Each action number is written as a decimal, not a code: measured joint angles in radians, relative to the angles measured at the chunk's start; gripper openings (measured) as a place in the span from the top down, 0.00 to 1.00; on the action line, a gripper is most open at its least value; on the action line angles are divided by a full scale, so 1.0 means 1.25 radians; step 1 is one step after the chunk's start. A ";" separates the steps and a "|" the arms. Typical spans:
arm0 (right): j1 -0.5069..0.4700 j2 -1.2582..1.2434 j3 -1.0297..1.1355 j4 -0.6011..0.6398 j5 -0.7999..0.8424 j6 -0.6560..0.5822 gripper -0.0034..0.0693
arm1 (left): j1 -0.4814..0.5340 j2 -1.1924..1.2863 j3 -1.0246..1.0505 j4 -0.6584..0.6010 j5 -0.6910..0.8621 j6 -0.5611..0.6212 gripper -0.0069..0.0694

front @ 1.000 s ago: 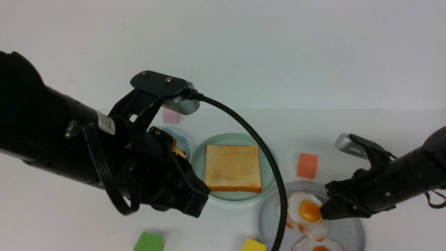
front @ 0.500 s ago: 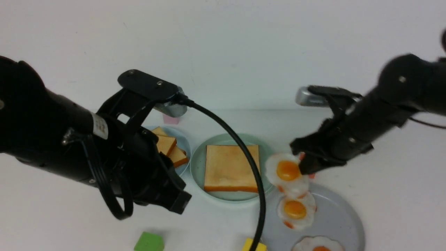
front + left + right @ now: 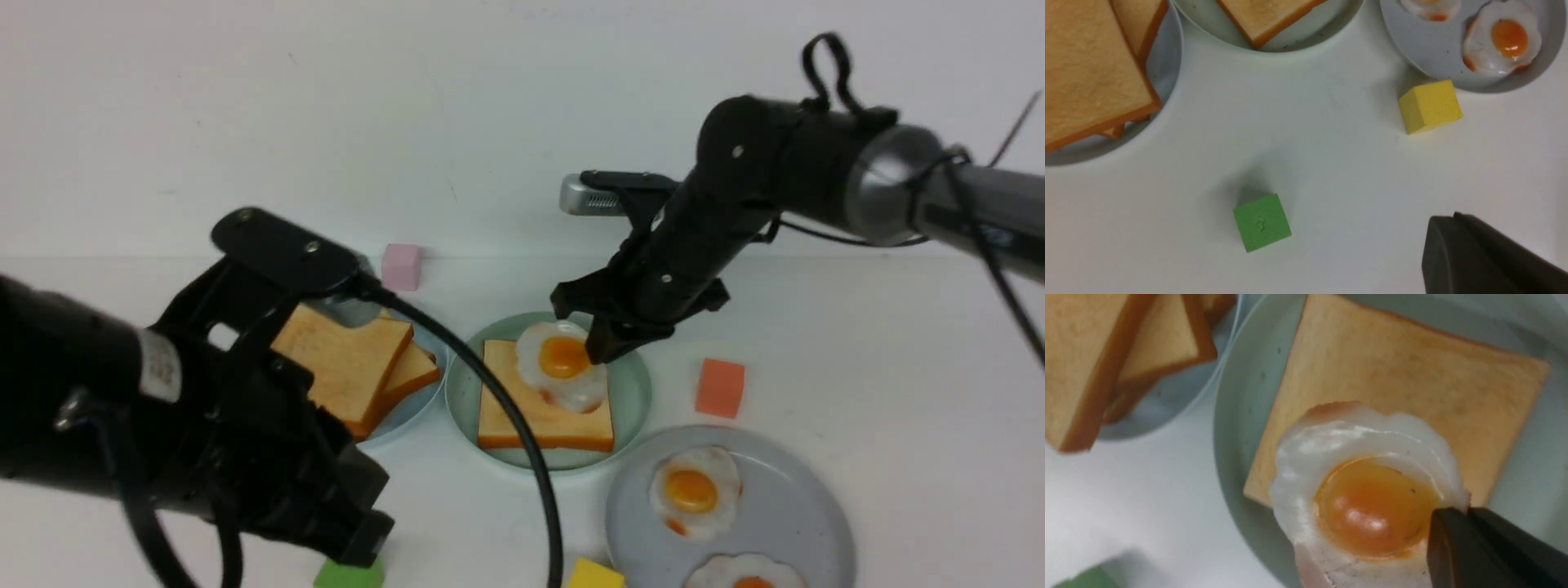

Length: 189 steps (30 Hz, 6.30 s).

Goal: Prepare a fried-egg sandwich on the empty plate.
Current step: Use the right arm to place the fried egg on the slice of bread in the middle, then use the left arm to grab a slice of bread, then use the left arm to place a slice of bread on the fried egg in the middle

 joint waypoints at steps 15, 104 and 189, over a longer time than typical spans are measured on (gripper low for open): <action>0.000 0.067 -0.004 0.051 -0.080 0.001 0.64 | 0.000 -0.011 0.006 0.007 0.003 -0.010 0.91; 0.208 -0.679 0.384 -0.062 0.235 0.047 0.93 | 0.597 0.538 -0.044 -1.040 0.133 0.537 0.75; 0.208 -0.679 0.384 -0.152 0.250 0.126 0.83 | 0.254 0.560 -0.051 -1.138 -0.292 0.478 0.40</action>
